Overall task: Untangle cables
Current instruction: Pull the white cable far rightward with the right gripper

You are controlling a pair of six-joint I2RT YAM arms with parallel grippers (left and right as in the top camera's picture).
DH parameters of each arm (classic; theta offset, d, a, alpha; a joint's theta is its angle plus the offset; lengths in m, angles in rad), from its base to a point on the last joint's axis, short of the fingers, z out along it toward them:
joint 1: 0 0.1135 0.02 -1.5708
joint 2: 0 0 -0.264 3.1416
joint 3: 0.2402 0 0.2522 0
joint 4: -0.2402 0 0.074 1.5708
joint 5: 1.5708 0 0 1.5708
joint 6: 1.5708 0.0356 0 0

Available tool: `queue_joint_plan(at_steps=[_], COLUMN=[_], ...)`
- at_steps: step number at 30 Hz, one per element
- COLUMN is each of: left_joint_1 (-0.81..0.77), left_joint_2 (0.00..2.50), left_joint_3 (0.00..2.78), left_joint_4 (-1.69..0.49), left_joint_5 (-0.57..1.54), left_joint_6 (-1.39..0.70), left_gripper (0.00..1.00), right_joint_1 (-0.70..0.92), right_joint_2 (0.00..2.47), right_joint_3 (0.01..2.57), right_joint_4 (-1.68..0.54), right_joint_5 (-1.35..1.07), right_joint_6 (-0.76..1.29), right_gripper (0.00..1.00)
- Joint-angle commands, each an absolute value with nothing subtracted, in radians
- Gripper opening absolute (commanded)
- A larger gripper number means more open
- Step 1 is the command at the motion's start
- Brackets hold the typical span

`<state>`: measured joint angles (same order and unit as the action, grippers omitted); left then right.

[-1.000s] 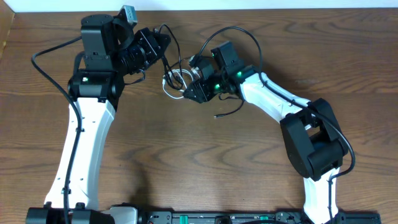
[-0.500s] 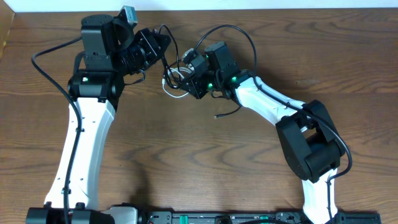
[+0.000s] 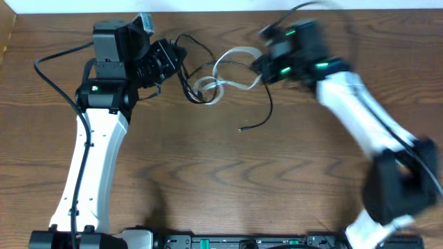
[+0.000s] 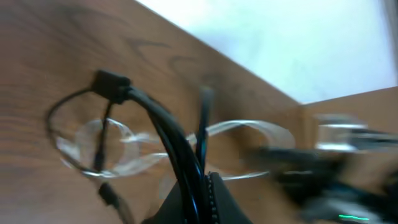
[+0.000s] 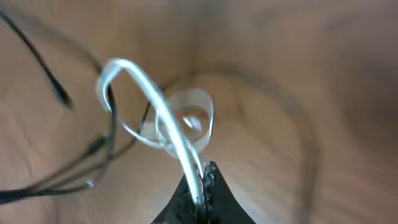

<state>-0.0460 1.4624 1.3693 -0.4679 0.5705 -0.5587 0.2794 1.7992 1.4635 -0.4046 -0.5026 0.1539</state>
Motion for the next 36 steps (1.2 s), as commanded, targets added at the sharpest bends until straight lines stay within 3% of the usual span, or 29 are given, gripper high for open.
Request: queue_joint_plan(at_steps=[1, 9, 17, 21, 30, 36], left_joint_1=[-0.042, -0.042, -0.042, -0.042, -0.081, -0.122], left_joint_2=[1.451, 1.451, 1.452, 1.452, 1.481, 1.483], left_joint_3=[1.378, 1.378, 1.378, 1.378, 1.378, 1.378], left_joint_4=[-0.509, -0.545, -0.546, -0.546, -0.579, -0.554], left_joint_5=[0.477, 0.41, 0.365, 0.365, 0.366, 0.365], left_joint_6=[-0.429, -0.393, -0.392, -0.393, -0.367, -0.351], left_gripper=[0.08, 0.08, 0.07, 0.07, 0.08, 0.08], right_joint_1=[0.184, -0.079, -0.37, -0.515, -0.581, -0.553], right_joint_2=[1.634, 1.446, 1.434, 1.435, 1.47, 1.659], right_joint_3=[1.471, 1.471, 1.471, 1.472, 1.477, 1.698], right_joint_4=[-0.44, -0.45, -0.444, -0.332, -0.21, -0.355], right_joint_5=[-0.431, -0.376, -0.38, -0.474, -0.473, -0.483], right_joint_6=[0.215, 0.311, 0.389, 0.45, 0.472, 0.436], right_gripper=[0.01, 0.01, 0.01, 0.01, 0.01, 0.02])
